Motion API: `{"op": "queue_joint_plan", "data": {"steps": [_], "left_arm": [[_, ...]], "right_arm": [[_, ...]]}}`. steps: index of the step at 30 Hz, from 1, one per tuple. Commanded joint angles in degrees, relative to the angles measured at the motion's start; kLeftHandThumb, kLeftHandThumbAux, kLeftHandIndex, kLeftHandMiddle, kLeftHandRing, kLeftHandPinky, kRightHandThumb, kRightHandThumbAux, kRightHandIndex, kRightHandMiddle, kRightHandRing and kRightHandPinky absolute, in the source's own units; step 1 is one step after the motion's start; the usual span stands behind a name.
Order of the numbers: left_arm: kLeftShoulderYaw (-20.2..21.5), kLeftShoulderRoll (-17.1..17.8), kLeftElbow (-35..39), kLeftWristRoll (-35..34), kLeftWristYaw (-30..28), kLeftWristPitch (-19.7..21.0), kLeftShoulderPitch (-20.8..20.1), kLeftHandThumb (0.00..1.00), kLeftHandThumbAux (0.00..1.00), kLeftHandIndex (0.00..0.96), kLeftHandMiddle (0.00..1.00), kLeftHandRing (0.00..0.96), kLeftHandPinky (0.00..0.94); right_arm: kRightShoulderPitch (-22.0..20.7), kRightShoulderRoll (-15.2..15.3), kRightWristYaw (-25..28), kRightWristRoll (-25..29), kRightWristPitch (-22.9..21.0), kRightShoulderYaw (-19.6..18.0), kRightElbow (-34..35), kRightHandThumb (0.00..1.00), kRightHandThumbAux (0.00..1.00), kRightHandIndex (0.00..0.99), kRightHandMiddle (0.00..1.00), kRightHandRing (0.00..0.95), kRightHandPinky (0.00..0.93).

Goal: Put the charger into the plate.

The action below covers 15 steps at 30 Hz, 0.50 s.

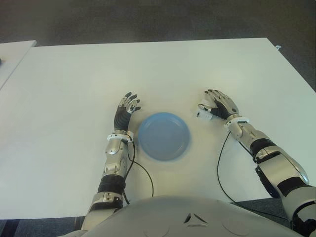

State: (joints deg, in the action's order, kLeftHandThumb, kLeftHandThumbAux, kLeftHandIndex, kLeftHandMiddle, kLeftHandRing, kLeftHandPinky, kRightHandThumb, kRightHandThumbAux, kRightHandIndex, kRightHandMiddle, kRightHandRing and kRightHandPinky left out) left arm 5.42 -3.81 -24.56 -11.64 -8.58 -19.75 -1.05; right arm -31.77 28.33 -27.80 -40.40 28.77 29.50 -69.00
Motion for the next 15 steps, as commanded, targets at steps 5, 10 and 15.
{"op": "queue_joint_plan", "data": {"steps": [5,10,15], "left_arm": [[-0.45,-1.01,0.26,-0.18,-0.04,2.01,1.12,0.097,0.547,0.157,0.208,0.252,0.326],[-0.32,-0.91,0.14,-0.52,-0.27,2.70,0.97,0.096,0.541,0.166,0.217,0.259,0.326],[-0.32,-0.85,0.24,-0.53,-0.38,2.93,0.99,0.098,0.539,0.171,0.219,0.257,0.321]], "right_arm": [[4.49,0.05,4.37,-1.93,-0.45,3.17,-1.31,0.213,0.176,0.000,0.000,0.000,0.000],[4.79,1.10,4.00,-0.51,1.31,2.09,0.06,0.206,0.186,0.000,0.000,0.000,0.000],[5.81,2.06,4.11,1.83,4.14,0.28,1.82,0.206,0.187,0.000,0.000,0.000,0.000]]}}
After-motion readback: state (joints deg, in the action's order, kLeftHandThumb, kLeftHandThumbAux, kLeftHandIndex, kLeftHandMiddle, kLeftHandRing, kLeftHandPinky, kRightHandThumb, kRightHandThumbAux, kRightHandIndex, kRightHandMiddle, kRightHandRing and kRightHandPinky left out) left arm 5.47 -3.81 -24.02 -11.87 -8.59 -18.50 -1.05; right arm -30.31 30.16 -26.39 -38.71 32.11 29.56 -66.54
